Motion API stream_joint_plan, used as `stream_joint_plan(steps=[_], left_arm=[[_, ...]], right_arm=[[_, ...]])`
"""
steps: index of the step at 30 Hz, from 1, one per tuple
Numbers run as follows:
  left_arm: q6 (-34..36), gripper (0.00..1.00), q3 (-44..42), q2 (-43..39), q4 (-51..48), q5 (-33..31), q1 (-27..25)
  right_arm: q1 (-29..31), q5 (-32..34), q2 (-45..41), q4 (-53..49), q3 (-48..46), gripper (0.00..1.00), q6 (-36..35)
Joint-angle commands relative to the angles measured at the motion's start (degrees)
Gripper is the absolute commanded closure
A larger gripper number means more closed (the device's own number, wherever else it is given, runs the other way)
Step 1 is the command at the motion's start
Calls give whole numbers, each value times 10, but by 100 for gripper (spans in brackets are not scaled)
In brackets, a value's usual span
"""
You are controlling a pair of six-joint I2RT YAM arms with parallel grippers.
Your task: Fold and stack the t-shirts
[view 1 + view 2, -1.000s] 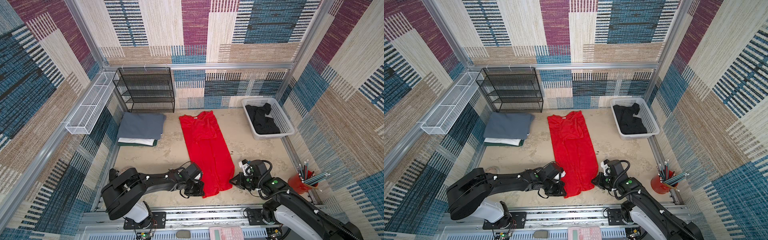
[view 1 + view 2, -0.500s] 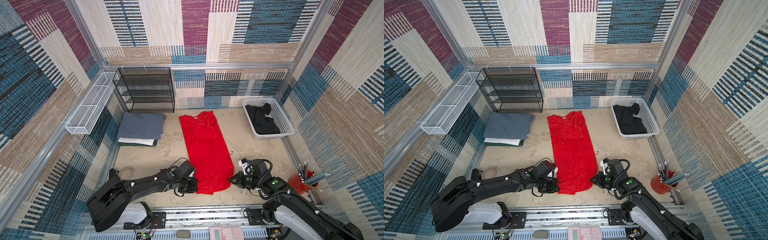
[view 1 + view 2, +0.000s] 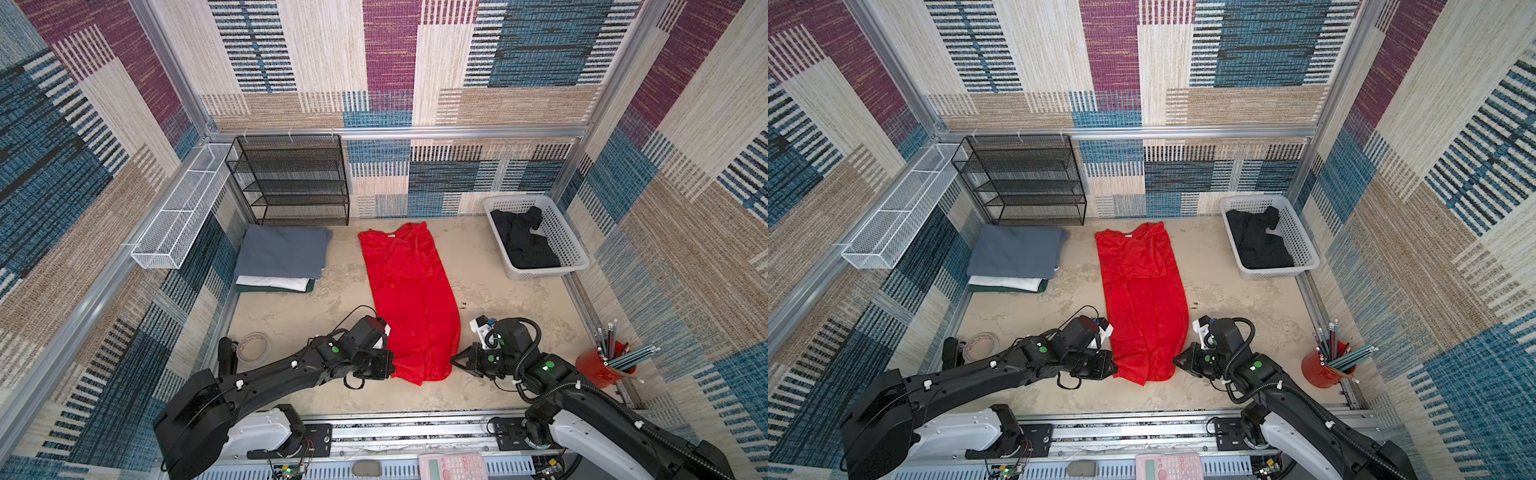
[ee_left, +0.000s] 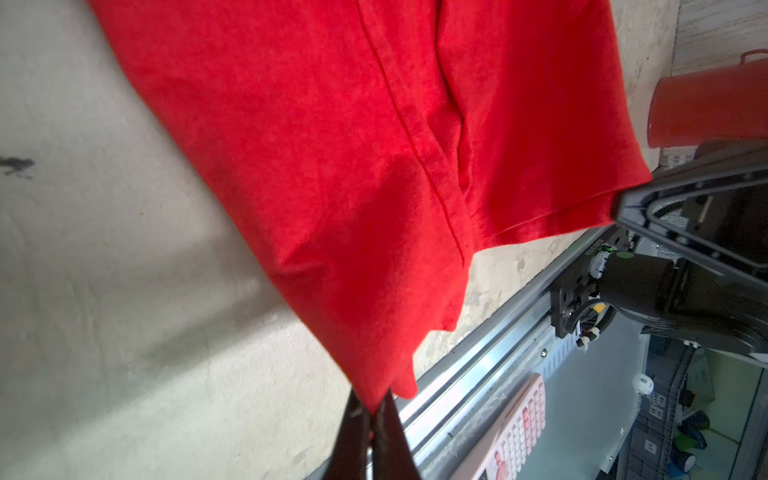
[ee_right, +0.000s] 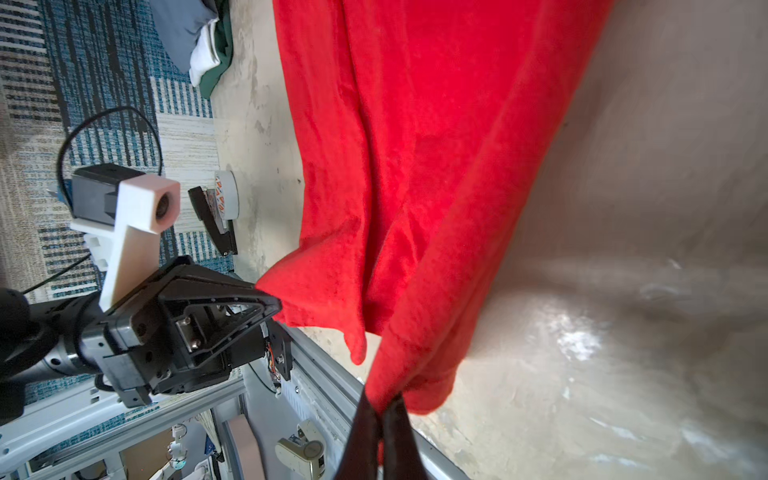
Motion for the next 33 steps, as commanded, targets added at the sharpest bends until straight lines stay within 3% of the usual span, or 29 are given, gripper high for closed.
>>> stream_joint_plan(steps=[1, 7, 15, 22, 33], left_arm=[[-4, 100, -4, -16, 11, -6, 1], [-15, 100, -6, -64, 39, -12, 3], [9, 100, 29, -75, -10, -38, 6], [-17, 100, 40, -40, 16, 11, 37], [-50, 100, 63, -29, -32, -27, 102]], right_arm=[[3, 6, 0, 23, 8, 100, 23], [3, -10, 15, 68, 23, 100, 42], [2, 1, 48, 75, 71, 100, 34], [1, 23, 89, 63, 118, 100, 12], [-27, 52, 134, 129, 148, 100, -1]])
